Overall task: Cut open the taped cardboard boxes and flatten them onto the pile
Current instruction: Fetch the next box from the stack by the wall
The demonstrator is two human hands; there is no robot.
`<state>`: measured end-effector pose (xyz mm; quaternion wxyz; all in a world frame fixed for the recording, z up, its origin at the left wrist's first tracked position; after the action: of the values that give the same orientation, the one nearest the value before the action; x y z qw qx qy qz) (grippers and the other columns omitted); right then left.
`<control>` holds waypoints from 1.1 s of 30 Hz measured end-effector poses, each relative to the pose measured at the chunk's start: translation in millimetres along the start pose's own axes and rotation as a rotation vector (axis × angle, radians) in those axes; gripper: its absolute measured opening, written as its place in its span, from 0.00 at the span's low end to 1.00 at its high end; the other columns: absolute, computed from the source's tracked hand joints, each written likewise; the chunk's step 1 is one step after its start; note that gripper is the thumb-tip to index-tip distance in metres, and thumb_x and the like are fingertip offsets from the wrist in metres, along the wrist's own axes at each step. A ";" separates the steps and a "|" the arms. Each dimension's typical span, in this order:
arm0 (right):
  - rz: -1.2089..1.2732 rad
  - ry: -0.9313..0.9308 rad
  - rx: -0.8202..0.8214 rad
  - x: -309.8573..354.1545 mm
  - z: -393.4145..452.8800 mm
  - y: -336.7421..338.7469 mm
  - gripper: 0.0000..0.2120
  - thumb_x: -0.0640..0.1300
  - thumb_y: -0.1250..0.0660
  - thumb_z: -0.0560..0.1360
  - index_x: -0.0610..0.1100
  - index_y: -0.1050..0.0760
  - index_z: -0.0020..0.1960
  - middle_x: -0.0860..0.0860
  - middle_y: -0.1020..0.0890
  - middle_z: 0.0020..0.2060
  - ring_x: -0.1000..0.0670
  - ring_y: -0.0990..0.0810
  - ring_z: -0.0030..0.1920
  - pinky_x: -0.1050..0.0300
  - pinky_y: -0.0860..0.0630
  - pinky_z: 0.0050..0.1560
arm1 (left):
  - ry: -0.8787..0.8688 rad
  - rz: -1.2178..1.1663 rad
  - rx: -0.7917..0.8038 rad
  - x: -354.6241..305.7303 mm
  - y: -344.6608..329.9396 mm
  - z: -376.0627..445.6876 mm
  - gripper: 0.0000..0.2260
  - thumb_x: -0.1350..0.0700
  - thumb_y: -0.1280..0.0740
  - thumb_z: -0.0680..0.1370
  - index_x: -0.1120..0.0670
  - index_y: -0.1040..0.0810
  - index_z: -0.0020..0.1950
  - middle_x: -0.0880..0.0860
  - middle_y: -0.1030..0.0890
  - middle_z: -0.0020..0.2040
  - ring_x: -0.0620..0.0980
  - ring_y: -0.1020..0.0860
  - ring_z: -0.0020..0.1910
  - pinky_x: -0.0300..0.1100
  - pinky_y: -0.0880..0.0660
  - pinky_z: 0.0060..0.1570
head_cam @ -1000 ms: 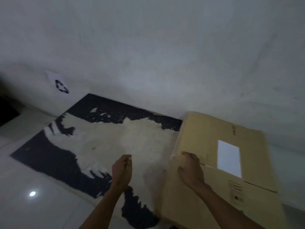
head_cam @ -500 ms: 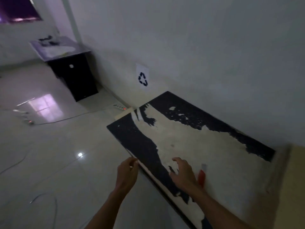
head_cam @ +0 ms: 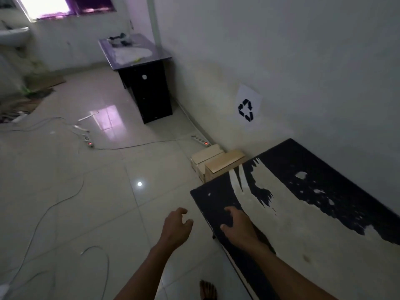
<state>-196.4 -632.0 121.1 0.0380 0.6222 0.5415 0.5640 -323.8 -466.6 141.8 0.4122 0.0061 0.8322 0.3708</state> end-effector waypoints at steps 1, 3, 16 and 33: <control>-0.001 0.003 0.020 10.7 16.9 -3.1 0.28 0.45 0.30 0.75 0.47 0.34 0.73 0.46 0.27 0.64 0.47 0.26 0.63 0.53 0.26 0.62 | 0.017 -0.004 0.003 -0.5 8.9 14.0 0.20 0.54 0.36 0.82 0.57 0.32 0.73 0.58 0.27 0.70 0.54 0.27 0.67 0.45 0.28 0.63; -0.010 0.008 0.053 31.4 52.6 -7.1 0.27 0.45 0.30 0.75 0.47 0.34 0.72 0.46 0.27 0.63 0.47 0.26 0.62 0.53 0.25 0.61 | 0.033 -0.018 -0.004 -3.2 27.6 45.1 0.19 0.55 0.36 0.82 0.57 0.31 0.73 0.58 0.27 0.69 0.54 0.26 0.67 0.44 0.28 0.62; 0.060 -0.091 0.115 110.0 225.1 -37.6 0.26 0.41 0.31 0.75 0.45 0.33 0.72 0.45 0.27 0.68 0.46 0.27 0.66 0.50 0.26 0.65 | 0.071 -0.078 0.063 12.8 111.0 229.6 0.16 0.55 0.34 0.81 0.56 0.27 0.68 0.53 0.21 0.50 0.50 0.19 0.48 0.36 0.25 0.42; 0.371 -0.542 -0.181 163.4 370.0 -34.2 0.24 0.42 0.29 0.72 0.45 0.29 0.68 0.47 0.24 0.63 0.47 0.24 0.60 0.52 0.24 0.59 | -0.205 0.134 0.398 -65.8 193.5 471.7 0.15 0.57 0.36 0.82 0.57 0.27 0.68 0.50 0.22 0.45 0.50 0.19 0.47 0.34 0.27 0.40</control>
<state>20.6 -292.3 73.1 0.1326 0.8315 0.3370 0.4212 -11.7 -58.3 125.3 0.4595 0.1800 0.8405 0.2234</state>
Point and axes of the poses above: each hand's wrist, its own z-axis towards the middle knuckle, its own y-axis out of the back of the hand, x = y × z, the point moved 7 cm from there along z, towards the middle knuckle
